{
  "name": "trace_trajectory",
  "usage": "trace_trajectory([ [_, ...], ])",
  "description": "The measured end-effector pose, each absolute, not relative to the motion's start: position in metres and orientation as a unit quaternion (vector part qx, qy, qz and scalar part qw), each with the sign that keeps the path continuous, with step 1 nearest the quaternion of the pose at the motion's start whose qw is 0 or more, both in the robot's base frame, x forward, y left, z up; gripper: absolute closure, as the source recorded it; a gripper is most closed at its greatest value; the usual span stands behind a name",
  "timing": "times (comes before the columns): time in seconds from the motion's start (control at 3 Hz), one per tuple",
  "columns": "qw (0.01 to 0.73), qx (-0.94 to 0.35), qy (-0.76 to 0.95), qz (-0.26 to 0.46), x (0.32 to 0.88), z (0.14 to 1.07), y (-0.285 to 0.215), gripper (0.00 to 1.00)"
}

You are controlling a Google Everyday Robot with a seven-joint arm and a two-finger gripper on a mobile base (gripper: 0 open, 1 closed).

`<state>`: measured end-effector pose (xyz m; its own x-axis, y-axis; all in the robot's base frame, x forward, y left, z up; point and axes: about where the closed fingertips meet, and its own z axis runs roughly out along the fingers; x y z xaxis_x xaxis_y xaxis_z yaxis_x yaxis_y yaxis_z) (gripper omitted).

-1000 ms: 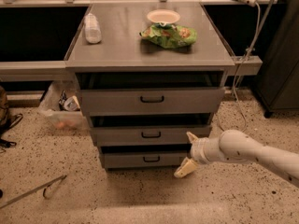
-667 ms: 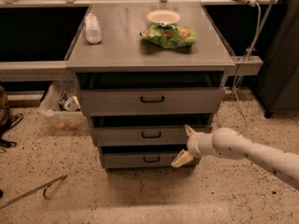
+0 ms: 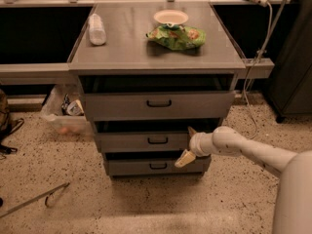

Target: Open middle drawer

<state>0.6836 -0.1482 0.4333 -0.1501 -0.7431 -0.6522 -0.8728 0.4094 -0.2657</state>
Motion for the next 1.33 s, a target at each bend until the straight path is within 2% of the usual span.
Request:
trace_trajectory([
  [0.67, 0.333, -0.581, 0.734, 0.111, 0.695, 0.412, -0.122, 0.0],
  [1.33, 0.26, -0.637, 0.703, 0.183, 0.676, 0.423, -0.079, 0.0],
])
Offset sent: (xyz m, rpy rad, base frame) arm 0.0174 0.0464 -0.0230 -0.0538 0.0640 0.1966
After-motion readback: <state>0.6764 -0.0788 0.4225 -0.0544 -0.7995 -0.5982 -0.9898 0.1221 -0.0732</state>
